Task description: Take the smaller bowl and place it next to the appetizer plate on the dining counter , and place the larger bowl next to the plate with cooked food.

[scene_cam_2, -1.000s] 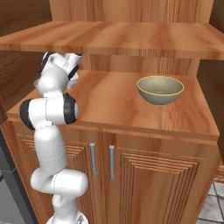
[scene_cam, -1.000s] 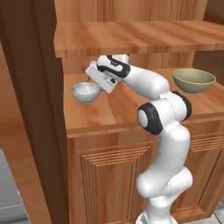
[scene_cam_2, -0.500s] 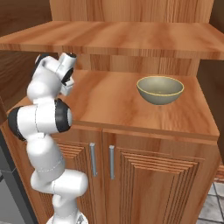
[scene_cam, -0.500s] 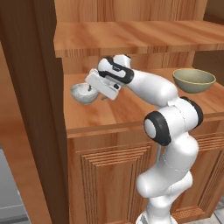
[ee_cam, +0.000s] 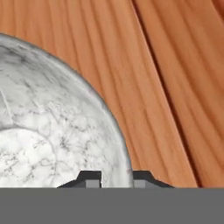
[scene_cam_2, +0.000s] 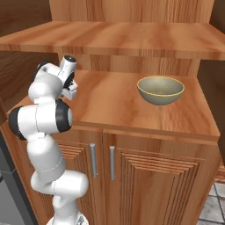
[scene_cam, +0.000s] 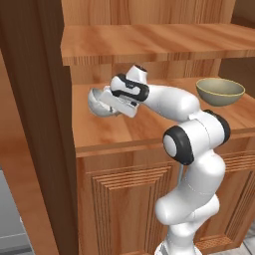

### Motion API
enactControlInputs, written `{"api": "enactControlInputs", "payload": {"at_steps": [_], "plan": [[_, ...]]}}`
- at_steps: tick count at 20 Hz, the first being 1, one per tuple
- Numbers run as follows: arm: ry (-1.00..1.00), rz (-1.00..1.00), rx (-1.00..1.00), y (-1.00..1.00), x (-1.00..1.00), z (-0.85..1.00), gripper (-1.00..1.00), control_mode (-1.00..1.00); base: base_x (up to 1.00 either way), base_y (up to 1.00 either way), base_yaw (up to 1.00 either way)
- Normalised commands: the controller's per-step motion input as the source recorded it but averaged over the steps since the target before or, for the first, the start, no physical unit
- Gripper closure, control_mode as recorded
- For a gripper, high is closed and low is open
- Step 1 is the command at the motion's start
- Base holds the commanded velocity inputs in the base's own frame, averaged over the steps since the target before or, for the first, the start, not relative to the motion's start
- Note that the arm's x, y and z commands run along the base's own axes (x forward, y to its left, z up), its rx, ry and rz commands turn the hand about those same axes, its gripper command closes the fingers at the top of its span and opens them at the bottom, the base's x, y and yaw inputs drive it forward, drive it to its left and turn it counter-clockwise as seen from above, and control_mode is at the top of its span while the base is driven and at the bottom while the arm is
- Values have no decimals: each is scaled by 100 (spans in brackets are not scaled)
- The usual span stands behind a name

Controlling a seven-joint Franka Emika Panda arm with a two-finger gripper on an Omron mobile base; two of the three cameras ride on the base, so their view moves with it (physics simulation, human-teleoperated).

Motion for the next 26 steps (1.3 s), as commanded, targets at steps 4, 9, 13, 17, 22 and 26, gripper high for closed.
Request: {"api": "enactControlInputs", "payload": {"at_steps": [4,9,13,17,22,26], "plan": [[-21,-2,1,17,-21,5,100,-100,0,0,0],[-49,-13,12,8,-75,38,100,-100,0,0,0],[-70,-10,32,-11,-100,2,100,-100,0,0,0],[-54,-1,37,-43,-100,29,100,-100,0,0,0],[-25,0,37,-63,-100,76,100,-100,0,0,0],[-1,0,28,-39,-100,58,100,-100,0,0,0]]}}
